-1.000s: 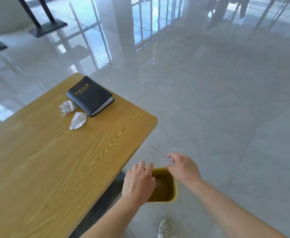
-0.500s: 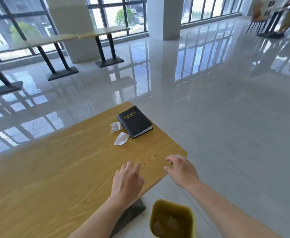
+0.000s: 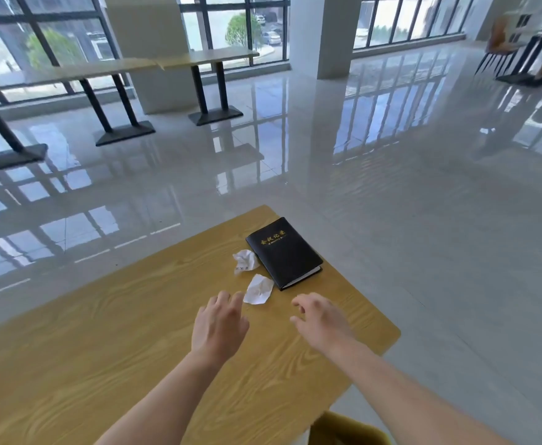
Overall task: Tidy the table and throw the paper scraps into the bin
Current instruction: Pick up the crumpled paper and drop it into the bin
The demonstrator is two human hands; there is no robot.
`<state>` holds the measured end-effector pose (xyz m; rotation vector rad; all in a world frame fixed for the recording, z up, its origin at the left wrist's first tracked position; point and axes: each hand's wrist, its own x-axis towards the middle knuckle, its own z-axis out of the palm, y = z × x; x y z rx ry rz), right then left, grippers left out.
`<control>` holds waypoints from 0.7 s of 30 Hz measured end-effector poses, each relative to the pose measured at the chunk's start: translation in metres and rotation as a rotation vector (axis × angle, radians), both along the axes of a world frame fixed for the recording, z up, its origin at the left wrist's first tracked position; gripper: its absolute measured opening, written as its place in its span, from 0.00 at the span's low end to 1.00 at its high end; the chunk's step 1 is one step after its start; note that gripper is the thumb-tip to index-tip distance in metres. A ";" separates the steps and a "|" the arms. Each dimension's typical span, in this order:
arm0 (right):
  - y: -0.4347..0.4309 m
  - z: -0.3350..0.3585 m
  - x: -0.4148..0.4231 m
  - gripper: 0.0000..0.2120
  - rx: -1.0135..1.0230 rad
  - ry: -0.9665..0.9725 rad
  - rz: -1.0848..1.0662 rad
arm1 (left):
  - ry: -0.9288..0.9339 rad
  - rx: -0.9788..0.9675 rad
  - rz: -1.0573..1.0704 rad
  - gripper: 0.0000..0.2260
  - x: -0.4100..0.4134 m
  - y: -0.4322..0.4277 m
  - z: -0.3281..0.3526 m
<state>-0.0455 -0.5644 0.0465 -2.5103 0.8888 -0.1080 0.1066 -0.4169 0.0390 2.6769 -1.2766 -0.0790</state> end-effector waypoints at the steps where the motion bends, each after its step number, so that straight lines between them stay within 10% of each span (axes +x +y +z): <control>1: -0.002 -0.002 0.012 0.17 0.004 0.010 -0.005 | 0.003 0.003 -0.007 0.17 0.013 -0.005 -0.002; 21: -0.031 -0.083 0.170 0.23 -0.204 0.410 0.261 | 0.082 0.001 -0.200 0.15 0.171 -0.133 -0.098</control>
